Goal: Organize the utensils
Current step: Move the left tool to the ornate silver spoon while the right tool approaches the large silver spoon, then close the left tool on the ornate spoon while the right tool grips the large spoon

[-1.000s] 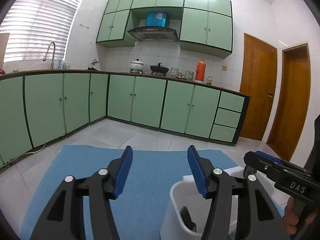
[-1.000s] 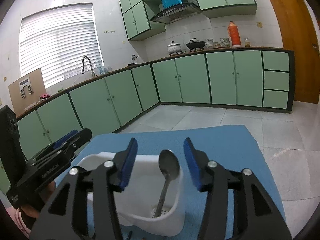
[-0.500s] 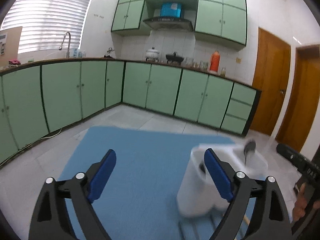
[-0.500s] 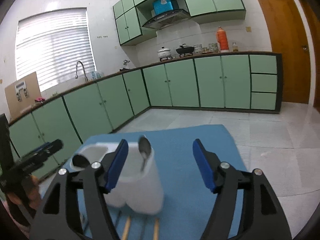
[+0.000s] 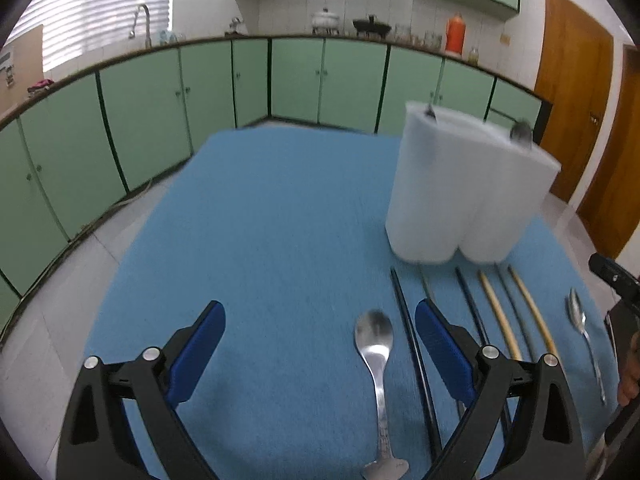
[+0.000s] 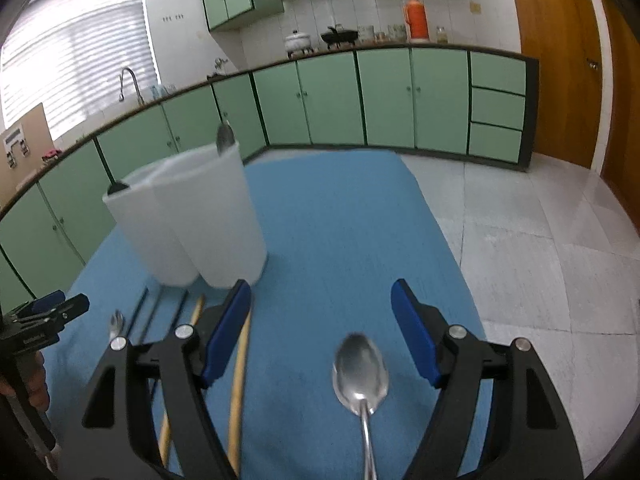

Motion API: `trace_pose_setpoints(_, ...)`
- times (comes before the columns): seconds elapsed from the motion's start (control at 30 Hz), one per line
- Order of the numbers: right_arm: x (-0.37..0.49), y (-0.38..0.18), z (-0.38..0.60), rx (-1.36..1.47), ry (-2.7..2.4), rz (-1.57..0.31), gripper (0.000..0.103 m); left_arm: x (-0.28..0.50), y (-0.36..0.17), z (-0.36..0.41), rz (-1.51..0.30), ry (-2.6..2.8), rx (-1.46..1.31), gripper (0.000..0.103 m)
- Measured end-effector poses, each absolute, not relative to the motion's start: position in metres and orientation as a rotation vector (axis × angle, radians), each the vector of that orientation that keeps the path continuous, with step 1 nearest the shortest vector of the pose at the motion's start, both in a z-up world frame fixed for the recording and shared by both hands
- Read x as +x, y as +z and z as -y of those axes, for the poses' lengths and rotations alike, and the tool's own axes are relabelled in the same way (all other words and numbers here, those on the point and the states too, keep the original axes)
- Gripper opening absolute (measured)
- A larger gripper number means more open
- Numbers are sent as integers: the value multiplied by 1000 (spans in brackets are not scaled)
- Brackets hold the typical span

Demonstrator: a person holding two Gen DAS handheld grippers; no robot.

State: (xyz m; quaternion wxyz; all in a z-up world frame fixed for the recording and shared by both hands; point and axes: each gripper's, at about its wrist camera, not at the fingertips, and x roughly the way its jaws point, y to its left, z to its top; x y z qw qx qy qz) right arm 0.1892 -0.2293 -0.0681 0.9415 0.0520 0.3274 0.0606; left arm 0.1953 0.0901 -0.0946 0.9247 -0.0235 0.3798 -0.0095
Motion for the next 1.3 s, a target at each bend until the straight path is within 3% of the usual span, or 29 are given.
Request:
trace_pose_setpoints(0.57, 194, -82, 233, 78, 130, -707, 71, 221, -126, -75, -909, -39, -5, 68)
trace_pose_setpoints(0.73, 196, -82, 235, 55, 127, -718, 70, 221, -123, -70, -906, -65, 14, 46)
trace_pose_setpoints(0.87, 197, -82, 235, 38, 124, -734, 70, 217, -123, -67, -901, -76, 24, 43)
trace_pose_setpoints(1.0, 202, -87, 235, 7, 118, -780, 69, 217, -122, -66, -900, -97, 26, 26)
trace_pose_setpoints(1.3, 208, -95, 240, -9, 127, -863, 66, 215, -119, -64, -883, -109, 15, 26)
